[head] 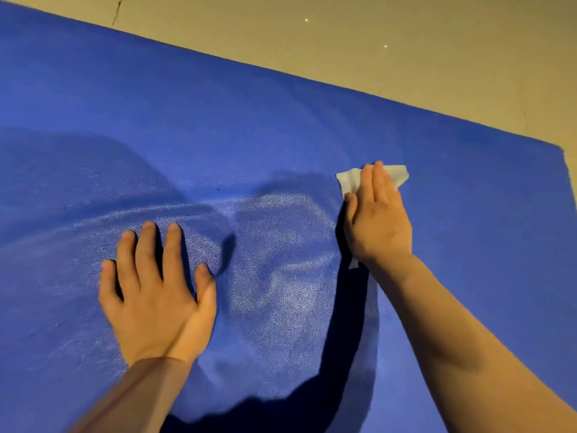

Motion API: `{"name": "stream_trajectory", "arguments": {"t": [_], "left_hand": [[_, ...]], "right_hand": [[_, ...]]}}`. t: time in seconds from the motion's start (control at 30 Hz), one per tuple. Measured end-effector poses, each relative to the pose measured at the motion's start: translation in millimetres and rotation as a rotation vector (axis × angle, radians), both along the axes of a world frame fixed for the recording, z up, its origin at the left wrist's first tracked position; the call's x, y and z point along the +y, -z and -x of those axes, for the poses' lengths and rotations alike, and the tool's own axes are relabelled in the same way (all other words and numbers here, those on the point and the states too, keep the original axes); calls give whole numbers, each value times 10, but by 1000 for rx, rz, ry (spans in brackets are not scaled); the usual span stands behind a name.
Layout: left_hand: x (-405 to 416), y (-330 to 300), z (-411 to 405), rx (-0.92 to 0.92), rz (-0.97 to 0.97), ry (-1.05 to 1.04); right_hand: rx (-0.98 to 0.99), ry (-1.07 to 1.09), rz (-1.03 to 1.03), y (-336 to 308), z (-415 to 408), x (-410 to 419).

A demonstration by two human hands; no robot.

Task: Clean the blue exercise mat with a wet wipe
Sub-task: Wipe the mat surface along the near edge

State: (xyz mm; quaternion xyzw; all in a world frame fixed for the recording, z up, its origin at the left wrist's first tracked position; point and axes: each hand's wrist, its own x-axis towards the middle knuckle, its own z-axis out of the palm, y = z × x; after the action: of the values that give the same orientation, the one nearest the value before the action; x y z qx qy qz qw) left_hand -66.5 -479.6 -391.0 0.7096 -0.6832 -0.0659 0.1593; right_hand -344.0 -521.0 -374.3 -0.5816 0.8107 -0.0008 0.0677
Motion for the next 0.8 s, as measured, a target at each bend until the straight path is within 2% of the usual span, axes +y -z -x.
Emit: {"name": "stream_trajectory", "arguments": {"t": [0.2, 0.3, 0.43, 0.53, 0.6, 0.7, 0.8], "left_hand": [[-4, -13, -3, 44, -41, 11], [-12, -52, 3, 33, -82, 47], [-44, -163, -153, 5, -268, 192], [168, -214, -633, -157, -253, 595], [460, -196, -1079, -209, -223, 738], [948, -230, -1774, -281, -250, 806], [1451, -305, -2295, -254, -230, 683]], "right_hand": [[-32, -278, 84, 101, -858, 817], [-27, -257, 42, 100, -1153, 1200], [18, -173, 0, 13, -1372, 1621], [39, -135, -35, -64, -1435, 2091], [64, -112, -89, -97, -1471, 2399], [112, -67, -113, -131, -1598, 2762], [120, -168, -115, -203, -1776, 3050]]}}
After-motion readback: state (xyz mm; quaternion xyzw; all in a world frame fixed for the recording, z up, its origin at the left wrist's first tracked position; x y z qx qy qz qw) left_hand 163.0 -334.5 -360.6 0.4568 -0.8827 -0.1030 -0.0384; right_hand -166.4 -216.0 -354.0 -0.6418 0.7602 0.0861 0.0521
